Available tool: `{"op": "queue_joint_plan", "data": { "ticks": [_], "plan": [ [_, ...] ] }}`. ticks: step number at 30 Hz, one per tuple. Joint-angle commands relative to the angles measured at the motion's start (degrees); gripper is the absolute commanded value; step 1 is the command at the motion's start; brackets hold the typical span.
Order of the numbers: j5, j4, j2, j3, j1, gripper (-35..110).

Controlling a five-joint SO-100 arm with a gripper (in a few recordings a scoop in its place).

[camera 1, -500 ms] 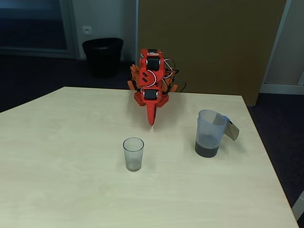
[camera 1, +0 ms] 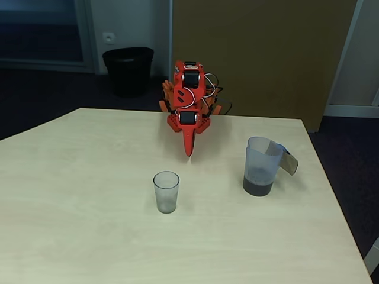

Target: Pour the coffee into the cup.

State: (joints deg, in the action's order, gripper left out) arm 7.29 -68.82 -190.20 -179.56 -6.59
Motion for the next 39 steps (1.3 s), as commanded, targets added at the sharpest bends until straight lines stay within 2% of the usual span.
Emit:
{"op": "queue_joint_plan", "data": {
  "ticks": [1,28,33,39],
  "plan": [
    [-0.26,-0.70,-0.35,-0.44,-1.32,0],
    [-0.35,-0.70,-0.35,-0.44,-1.49,0],
    [-0.62,-0.62,-0.26,-0.44,-10.90,0],
    [-0.53,-0.62,-0.26,-0.44,-15.38,0]
  ]
}}
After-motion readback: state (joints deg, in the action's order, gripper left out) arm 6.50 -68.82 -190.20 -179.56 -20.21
